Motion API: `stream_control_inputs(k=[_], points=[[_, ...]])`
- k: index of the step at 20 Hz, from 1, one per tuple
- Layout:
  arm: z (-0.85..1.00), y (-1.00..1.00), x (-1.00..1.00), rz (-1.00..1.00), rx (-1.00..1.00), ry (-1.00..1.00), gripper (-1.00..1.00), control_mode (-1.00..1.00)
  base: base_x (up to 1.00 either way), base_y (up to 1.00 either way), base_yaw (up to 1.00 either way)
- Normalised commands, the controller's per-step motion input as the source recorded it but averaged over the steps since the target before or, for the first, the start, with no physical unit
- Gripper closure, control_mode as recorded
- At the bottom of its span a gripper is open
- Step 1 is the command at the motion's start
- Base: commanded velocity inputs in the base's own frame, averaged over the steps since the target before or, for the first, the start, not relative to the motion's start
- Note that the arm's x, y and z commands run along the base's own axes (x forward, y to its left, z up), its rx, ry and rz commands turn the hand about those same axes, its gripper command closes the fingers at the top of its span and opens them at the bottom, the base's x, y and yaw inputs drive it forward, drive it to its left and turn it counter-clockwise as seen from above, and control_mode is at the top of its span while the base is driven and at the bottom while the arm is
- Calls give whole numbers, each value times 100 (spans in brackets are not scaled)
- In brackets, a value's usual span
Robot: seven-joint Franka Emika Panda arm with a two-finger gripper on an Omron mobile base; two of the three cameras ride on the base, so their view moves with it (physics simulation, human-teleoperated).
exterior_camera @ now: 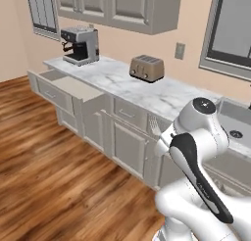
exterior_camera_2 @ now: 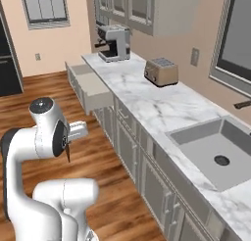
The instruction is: Organize the utensils by type. Pick up the wooden spoons from the counter and place them in the open cabinet. Then pick up the metallic utensils from the counter and place them in the open drawer.
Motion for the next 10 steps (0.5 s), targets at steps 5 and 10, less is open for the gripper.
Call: stream_control_inputs(k=[5, 10], points=[[0, 0, 0, 0, 0, 0, 100, 100, 64, 0, 24], [0, 0, 0, 0, 0, 0, 100, 100, 71, 0, 22]])
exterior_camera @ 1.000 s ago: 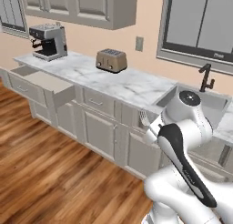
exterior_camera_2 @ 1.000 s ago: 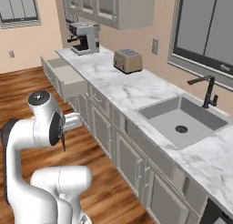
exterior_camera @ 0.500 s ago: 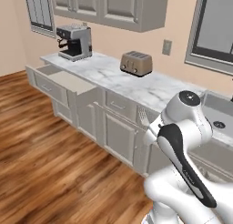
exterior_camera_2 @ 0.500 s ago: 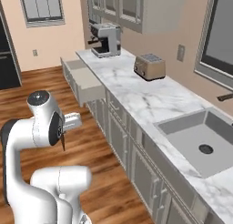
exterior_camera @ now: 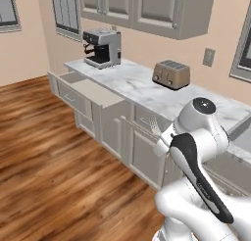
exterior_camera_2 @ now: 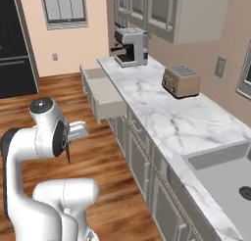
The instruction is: Organize the utensils by type. Pick up the wooden spoons from the counter and place them in the open cabinet. Then pick up the metallic utensils from the counter and place them in the open drawer.
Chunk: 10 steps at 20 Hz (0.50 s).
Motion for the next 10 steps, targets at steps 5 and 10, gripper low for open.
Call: stream_control_inputs(k=[5, 10], points=[[0, 0, 0, 0, 0, 0, 100, 100, 70, -1, 22], [0, 0, 0, 0, 0, 0, 100, 100, 69, -9, 20]])
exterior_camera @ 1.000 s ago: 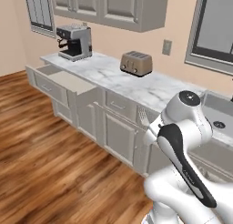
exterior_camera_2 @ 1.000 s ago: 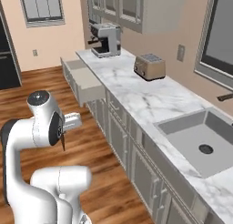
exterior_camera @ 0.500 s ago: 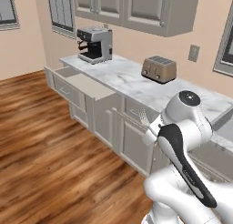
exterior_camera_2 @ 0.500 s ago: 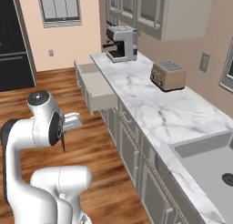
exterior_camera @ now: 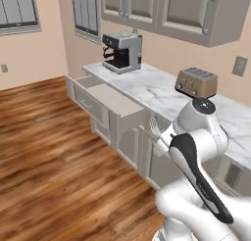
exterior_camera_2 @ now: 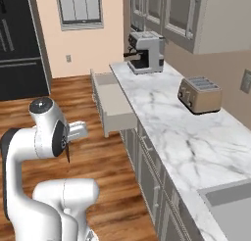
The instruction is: Organize the utensils by type. Pick up the wooden spoons from the counter and place them in the open cabinet. Then pick up the metallic utensils from the counter and place them in the open drawer.
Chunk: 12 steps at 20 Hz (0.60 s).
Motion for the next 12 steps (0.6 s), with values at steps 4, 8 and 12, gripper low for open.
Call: stream_control_inputs(k=[4, 8, 12], points=[[0, 0, 0, 0, 0, 0, 100, 100, 67, -23, 19], [0, 0, 0, 0, 0, 0, 100, 100, 67, -28, 19], [0, 0, 0, 0, 0, 0, 100, 100, 60, -20, 19]])
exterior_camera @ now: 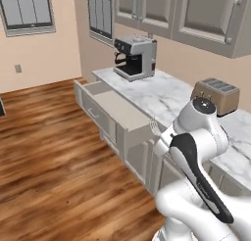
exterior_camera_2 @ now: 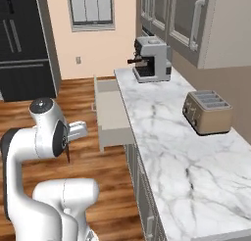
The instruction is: Organize the utensils by type. Pick up the wooden spoons from the counter and place them in the open cabinet. Then pick up the metallic utensils from the counter and place them in the open drawer.
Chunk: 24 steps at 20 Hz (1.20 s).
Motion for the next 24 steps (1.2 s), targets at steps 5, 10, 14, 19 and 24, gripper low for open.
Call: stream_control_inputs(k=[5, 10, 14, 19, 24], points=[[0, 0, 0, 0, 0, 0, 100, 100, 58, -1, 14], [0, 0, 0, 0, 0, 0, 100, 100, 64, -11, 14], [0, 0, 0, 0, 0, 0, 100, 100, 58, -20, 14], [0, 0, 0, 0, 0, 0, 100, 100, 45, -22, 13], [0, 0, 0, 0, 0, 0, 100, 100, 41, -24, 10]])
